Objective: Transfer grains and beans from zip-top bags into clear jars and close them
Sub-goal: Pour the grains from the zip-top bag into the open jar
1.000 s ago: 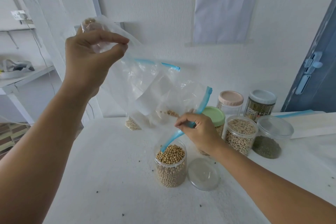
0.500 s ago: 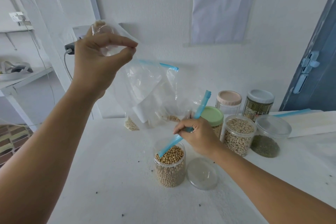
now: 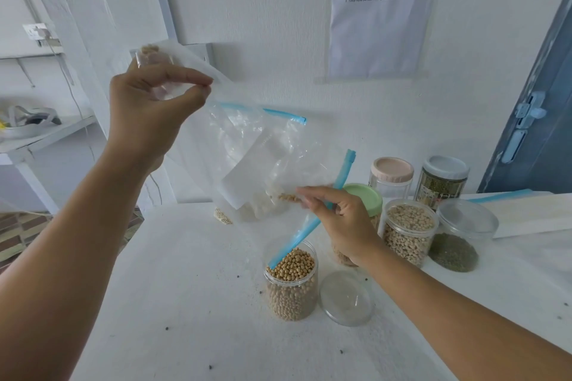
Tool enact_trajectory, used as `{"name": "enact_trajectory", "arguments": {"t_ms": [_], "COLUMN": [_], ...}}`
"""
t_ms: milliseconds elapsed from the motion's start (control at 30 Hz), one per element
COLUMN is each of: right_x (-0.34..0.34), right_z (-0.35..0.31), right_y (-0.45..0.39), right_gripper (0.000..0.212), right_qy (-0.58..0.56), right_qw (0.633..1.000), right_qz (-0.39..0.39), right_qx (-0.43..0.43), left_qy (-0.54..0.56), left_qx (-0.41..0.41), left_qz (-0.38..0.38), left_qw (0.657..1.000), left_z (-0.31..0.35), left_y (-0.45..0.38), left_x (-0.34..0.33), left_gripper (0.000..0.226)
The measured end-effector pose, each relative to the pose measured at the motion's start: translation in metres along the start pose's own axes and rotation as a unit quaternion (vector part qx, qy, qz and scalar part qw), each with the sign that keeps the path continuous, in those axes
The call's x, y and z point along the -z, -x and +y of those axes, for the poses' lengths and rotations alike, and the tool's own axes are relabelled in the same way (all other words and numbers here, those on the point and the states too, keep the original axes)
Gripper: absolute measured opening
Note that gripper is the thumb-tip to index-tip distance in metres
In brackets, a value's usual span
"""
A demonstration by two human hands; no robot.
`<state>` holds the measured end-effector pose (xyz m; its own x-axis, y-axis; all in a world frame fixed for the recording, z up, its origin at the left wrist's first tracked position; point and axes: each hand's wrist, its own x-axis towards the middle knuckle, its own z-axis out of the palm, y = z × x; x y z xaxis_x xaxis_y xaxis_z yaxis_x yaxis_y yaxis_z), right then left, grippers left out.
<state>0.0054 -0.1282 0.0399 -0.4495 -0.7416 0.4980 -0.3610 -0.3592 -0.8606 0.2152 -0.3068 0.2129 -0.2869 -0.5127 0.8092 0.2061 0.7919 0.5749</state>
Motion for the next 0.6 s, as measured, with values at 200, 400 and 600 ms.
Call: {"name": "enact_trajectory", "arguments": {"t_ms": [200,400,600], "right_x": [0.0009,0.0035,-0.0008], "right_z": [0.0029,-0.0018,-0.0019], "right_y": [-0.0071,-0.0084,-0.0058], "right_gripper": [0.025,0.02,0.029], "right_qy": [0.045,0.015,0.034], "right_qw": [0.998,1.0,0.999], "right_qz": [0.035,0.022,0.004], "right_qx": [0.025,0.015,0.013], "left_qy": [-0.005,-0.003,-0.008], "left_qx": [-0.001,0.008,0.004], "left_qz": [-0.003,0.006,0.002], "left_qw": [1.0,1.0,1.0], "left_z": [-0.0047,-0.0054,-0.0049], "left_y": [0.0039,0.0038,0.0061], "left_x": [0.0006,0.005,0.0034], "left_gripper": [0.029,0.026,0.029]}}
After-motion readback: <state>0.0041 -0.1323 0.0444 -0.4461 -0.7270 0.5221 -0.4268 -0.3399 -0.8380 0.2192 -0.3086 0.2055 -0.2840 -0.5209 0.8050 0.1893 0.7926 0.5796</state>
